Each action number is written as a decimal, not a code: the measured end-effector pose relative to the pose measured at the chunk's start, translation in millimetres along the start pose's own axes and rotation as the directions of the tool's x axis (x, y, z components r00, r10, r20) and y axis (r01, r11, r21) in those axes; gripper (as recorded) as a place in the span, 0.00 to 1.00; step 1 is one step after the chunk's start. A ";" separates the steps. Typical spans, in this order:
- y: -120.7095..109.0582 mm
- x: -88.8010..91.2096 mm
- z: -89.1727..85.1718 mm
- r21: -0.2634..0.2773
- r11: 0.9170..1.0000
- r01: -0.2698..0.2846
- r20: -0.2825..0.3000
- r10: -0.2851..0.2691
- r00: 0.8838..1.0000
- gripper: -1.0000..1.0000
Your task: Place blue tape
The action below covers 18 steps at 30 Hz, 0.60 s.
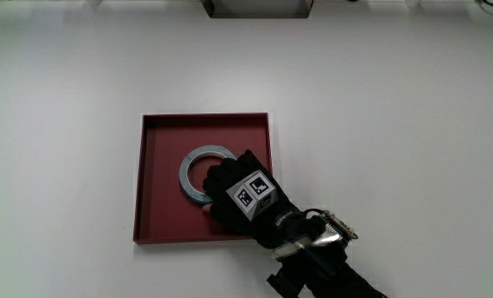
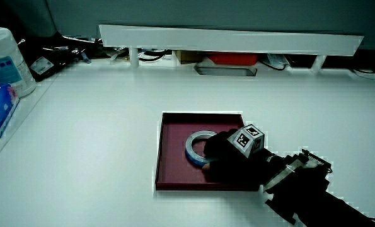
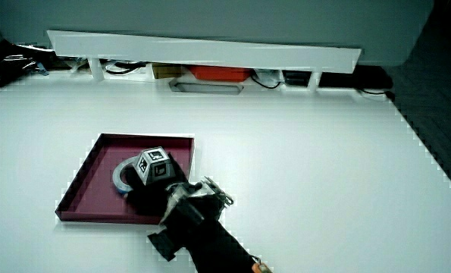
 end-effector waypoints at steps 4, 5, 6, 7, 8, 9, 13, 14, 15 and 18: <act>-3.4 2.6 6.7 -0.002 1.000 0.012 -0.029 -0.012 1.000 0.38; -4.2 4.1 8.0 -0.004 1.000 0.010 -0.051 -0.011 0.999 0.35; -5.7 5.6 10.8 -0.010 1.000 0.012 -0.084 -0.012 0.996 0.33; -7.2 6.7 14.2 -0.010 1.000 0.017 -0.097 -0.017 0.995 0.31; -8.6 7.9 17.2 -0.006 1.000 0.018 -0.104 -0.018 0.994 0.29; -10.4 8.9 21.2 -0.010 1.000 0.014 -0.132 -0.015 0.991 0.27; -15.2 7.3 40.4 -0.033 0.999 0.016 -0.161 -0.022 0.987 0.19; -16.9 6.2 46.9 -0.036 0.999 0.015 -0.163 -0.021 0.986 0.17; -19.0 4.8 53.7 -0.029 1.000 0.005 -0.175 -0.010 0.985 0.15; -27.0 -0.4 78.1 -0.025 1.000 -0.011 -0.209 0.006 0.978 0.08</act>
